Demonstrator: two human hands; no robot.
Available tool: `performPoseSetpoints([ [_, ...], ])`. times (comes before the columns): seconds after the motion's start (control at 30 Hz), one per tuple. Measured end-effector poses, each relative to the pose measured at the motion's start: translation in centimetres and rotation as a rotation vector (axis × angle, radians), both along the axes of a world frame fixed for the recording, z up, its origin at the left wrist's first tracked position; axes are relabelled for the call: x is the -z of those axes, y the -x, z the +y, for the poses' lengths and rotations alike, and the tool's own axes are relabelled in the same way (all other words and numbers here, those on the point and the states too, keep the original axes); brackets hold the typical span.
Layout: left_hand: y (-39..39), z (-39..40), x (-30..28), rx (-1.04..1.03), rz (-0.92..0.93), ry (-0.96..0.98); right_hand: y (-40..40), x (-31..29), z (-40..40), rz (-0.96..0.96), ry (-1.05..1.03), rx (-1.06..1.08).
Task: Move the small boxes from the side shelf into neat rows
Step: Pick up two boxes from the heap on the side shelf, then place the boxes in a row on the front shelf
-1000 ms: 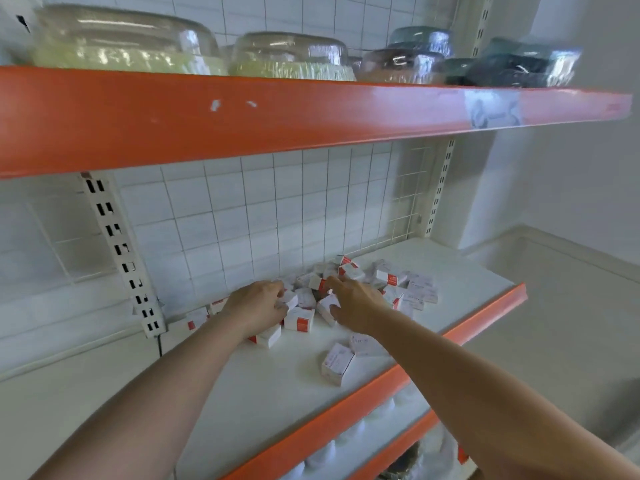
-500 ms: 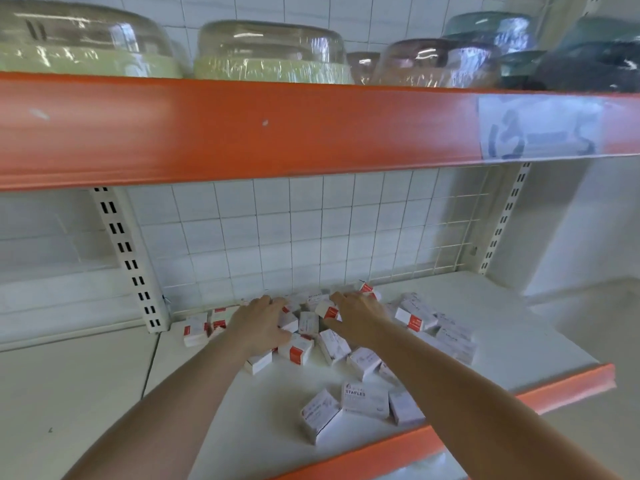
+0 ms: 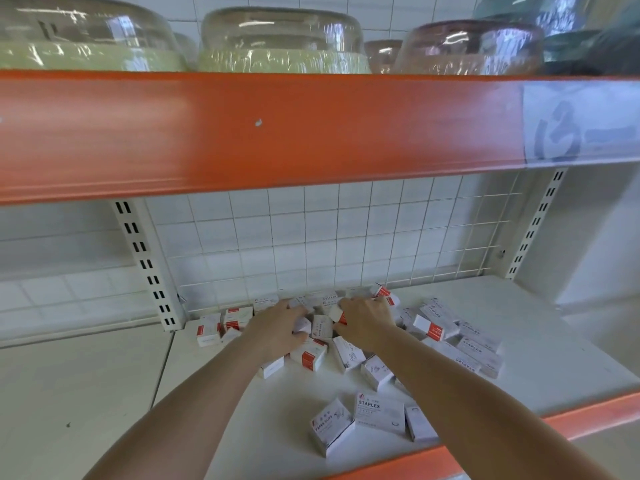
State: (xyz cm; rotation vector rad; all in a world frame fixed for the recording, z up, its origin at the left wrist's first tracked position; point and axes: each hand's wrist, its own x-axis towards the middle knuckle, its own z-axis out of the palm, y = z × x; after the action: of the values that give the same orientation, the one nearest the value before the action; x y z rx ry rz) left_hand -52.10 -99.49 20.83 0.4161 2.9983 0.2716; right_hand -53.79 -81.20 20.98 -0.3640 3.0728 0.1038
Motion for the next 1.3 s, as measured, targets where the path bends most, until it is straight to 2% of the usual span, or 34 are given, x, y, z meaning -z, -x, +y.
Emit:
performPoseSetpoints([
  [0.33, -1.0, -1.2, -1.2, -0.014, 0.035, 0.012, -1.7, -1.8, -1.2, 0.063, 0.147, -0.105],
  [0.7, -5.4, -5.1, -2.8, -0.109, 0.119, -0.006, -4.8, -2.6, -5.1, 0.095, 0.158, -0.240],
  [1.3, -13.9, -17.1, -3.3, -0.340, 0.208, -0.042, -9.2, -4.1, -18.3, 0.109, 0.138, -0.527],
])
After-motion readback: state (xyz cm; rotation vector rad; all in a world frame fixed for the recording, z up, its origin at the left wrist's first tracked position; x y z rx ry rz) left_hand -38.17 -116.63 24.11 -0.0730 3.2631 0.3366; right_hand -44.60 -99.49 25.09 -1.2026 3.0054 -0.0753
